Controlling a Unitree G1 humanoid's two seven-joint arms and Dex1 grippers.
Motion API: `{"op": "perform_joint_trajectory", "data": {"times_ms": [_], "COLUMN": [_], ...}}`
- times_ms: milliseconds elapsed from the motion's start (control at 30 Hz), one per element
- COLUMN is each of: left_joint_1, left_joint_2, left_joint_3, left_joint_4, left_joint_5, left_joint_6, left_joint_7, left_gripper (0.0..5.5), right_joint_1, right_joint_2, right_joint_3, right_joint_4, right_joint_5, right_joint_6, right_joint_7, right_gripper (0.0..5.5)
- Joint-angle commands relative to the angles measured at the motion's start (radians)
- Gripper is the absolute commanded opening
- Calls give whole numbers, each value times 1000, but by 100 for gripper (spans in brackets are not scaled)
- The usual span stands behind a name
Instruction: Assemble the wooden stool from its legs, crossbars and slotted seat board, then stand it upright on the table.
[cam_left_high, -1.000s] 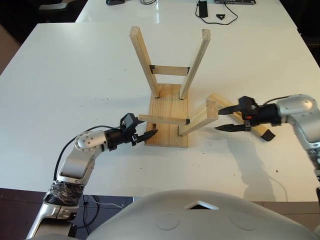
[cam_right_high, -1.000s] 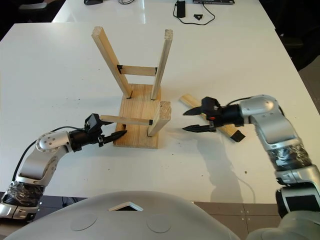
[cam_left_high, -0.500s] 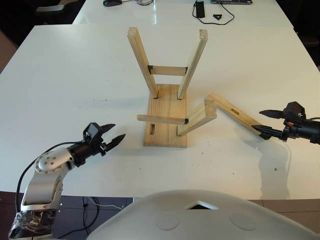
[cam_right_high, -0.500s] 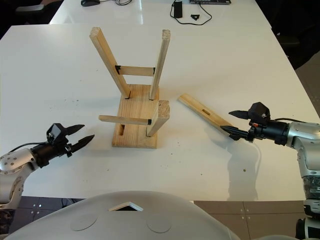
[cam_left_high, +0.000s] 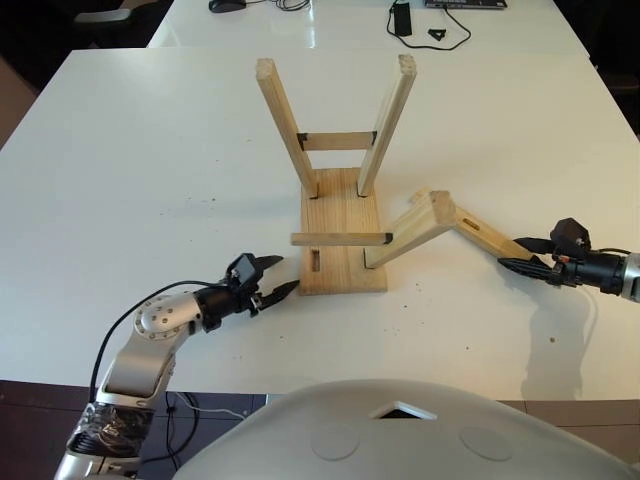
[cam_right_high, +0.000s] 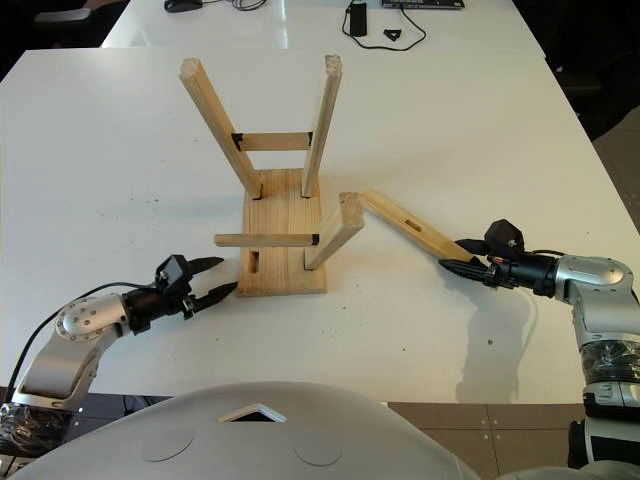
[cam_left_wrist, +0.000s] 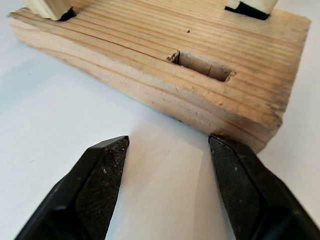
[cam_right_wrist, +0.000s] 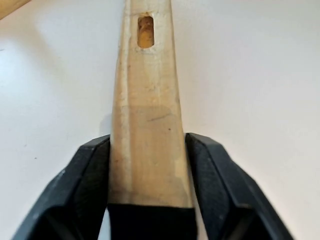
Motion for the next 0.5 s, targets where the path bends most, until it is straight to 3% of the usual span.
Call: {"op": "perform_joint_trajectory", "data": {"times_ms": [33,133,267,400,500], "left_joint_1": [8,31,11,-106,-235], "left_joint_2": [4,30,61,82,103], "left_joint_3": [6,72,244,403,450], "left_joint_4": [-22,-17,-23,-114,-263], "left_joint_5": [-23,-47,-148,-335,-518], "left_joint_6": [33,30,62,191,296], "left_joint_7": [1,-3,3,59,121], "left_gripper": [298,298,298,298,298], "right_joint_1": [-8,-6,-20,-58,-110], "right_joint_2": [6,10,27,45,48], "right_joint_3": [-16,-45,-148,-287,-365], "right_joint_4": [-1,-29,-124,-321,-511], "right_joint_5": [3,45,187,426,643], "right_joint_6": [-1,23,126,302,437], "right_joint_7": [2,13,12,-20,-64], "right_gripper": [206,206,206,206,206]}}
